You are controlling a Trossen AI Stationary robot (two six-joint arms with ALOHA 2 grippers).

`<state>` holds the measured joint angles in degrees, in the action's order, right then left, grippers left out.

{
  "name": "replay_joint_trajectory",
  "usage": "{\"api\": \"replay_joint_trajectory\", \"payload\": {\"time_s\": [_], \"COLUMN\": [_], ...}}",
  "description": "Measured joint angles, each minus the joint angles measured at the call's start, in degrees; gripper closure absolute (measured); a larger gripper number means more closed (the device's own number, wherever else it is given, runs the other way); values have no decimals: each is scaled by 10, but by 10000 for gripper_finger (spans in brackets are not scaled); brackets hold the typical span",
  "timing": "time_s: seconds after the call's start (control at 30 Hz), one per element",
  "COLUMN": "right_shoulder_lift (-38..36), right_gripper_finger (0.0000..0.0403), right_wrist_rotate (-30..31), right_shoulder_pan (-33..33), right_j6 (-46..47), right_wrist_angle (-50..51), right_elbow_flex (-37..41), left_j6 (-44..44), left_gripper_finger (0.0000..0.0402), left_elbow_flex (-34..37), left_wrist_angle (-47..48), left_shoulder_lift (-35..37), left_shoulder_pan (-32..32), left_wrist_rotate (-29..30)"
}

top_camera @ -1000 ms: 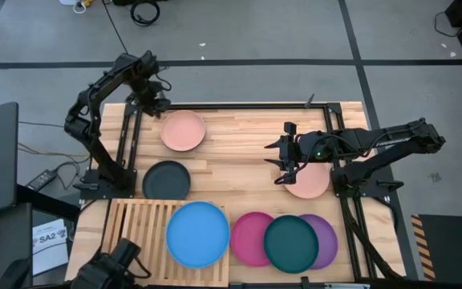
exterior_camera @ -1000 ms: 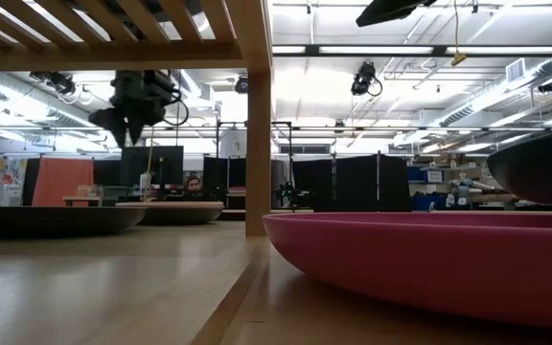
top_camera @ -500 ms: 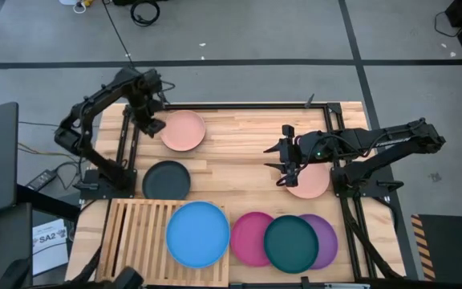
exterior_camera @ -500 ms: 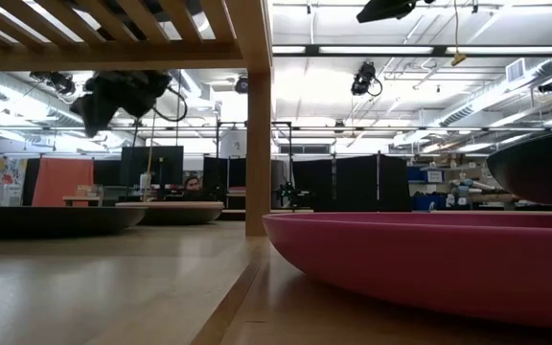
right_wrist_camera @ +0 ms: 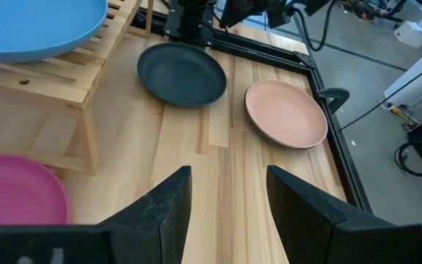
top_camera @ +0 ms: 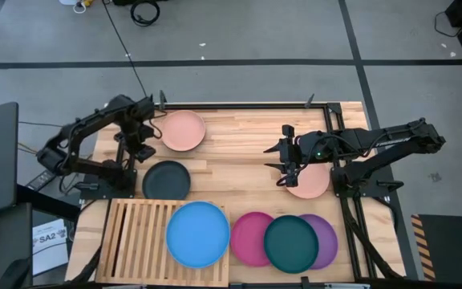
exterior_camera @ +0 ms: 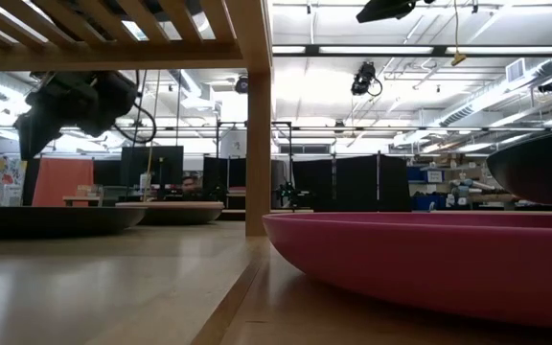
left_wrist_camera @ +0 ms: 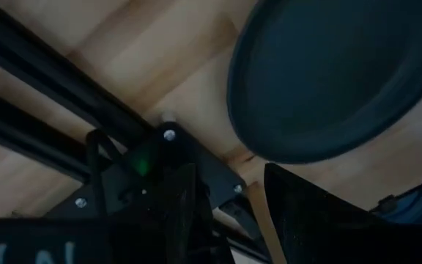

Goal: Place and stack plates onto a shelf
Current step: Put the left dark green plate on the shelf

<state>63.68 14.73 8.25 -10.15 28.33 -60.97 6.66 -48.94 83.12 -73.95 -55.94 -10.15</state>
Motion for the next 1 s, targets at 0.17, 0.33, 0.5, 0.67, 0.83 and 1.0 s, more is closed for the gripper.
{"api": "replay_joint_trajectory", "payload": {"time_s": [0.17, 0.33, 0.5, 0.67, 0.83, 1.0], "right_shoulder_lift": [0, 0, 0, 0, 0, 0], "right_gripper_finger": [220, 220, 220, 220, 220, 220], "right_wrist_rotate": [0, 0, 2, 2, 2, 2], "right_shoulder_pan": [0, 0, 0, 0, 0, 0], "right_j6": [0, 1, 0, 0, 0, 0], "right_wrist_angle": [0, 0, -2, -4, -4, -4], "right_elbow_flex": [0, 0, 0, 0, 0, 0], "left_j6": [-8, -15, -15, -66, -79, -95], "left_gripper_finger": [230, 230, 230, 230, 230, 230], "left_elbow_flex": [9, 9, 9, -8, -20, -20], "left_wrist_angle": [-7, -8, -8, -31, -94, -122], "left_shoulder_lift": [3, 3, 2, 1, 1, 1], "left_shoulder_pan": [0, 1, 21, 47, 59, 72], "left_wrist_rotate": [14, 26, 26, 24, 24, 24]}}
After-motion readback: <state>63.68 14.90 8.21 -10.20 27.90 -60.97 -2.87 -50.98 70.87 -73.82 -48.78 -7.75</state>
